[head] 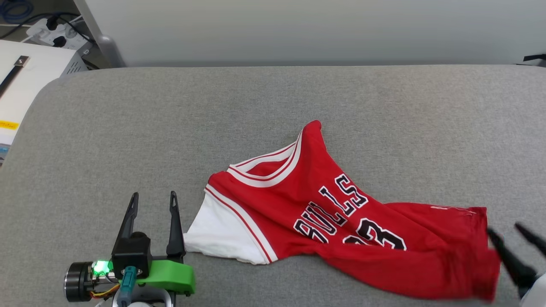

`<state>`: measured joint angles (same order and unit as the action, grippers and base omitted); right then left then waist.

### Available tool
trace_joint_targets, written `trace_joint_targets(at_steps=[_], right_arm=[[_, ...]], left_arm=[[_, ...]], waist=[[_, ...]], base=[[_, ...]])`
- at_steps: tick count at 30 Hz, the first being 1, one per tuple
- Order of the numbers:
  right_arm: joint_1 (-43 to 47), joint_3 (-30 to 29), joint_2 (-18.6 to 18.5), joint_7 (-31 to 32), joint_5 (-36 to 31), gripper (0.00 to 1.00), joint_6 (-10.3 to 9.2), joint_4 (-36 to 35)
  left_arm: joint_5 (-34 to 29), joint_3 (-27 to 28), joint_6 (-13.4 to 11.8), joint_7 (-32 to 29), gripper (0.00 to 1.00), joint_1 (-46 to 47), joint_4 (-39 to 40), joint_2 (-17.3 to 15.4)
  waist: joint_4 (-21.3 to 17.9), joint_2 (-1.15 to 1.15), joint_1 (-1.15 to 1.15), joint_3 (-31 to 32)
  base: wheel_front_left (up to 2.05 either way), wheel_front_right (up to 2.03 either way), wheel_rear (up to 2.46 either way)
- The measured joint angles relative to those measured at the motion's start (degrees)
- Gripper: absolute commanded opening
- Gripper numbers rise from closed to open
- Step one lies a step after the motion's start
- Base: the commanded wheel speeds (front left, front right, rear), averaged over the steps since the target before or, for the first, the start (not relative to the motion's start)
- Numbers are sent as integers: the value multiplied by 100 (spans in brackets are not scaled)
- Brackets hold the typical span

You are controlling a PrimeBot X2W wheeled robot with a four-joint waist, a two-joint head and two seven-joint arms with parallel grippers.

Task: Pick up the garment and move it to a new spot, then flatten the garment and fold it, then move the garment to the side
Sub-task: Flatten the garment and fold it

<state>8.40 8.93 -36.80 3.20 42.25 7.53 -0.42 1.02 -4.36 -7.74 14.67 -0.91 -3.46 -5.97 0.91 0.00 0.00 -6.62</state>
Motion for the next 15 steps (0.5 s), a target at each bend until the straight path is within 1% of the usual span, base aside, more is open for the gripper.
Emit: trace_joint_targets(at_steps=[4, 8, 11, 13, 15], right_arm=[[-87, -735, 93, 207, -371, 100, -1, -898], [-561, -1031, 154, 557, -606, 100, 0, -1511], [-1045, -987, 77, 854, -686, 100, -1, -1774], [-1381, -773, -12, 1136, -677, 100, -1, -1918], [-1766, -358, -164, 1514, -675, 100, 0, -1989]], left_arm=[[-4, -43, 0, 0, 100, 2, 9, 0], [-5, -115, 1, 0, 100, 15, 22, 9], [-7, -171, 2, 1, 100, 39, 24, 21], [-7, -201, 1, 1, 100, 67, 29, 30], [-7, -222, 1, 0, 100, 125, 32, 41]], waist=[[71, 0, 0, -15], [165, 0, 0, -72], [237, 0, 0, -141], [279, 0, 0, -199], [322, 0, 0, -274]], base=[[0, 0, 0], [0, 0, 0], [0, 0, 0], [0, 0, 0], [0, 0, 0]])
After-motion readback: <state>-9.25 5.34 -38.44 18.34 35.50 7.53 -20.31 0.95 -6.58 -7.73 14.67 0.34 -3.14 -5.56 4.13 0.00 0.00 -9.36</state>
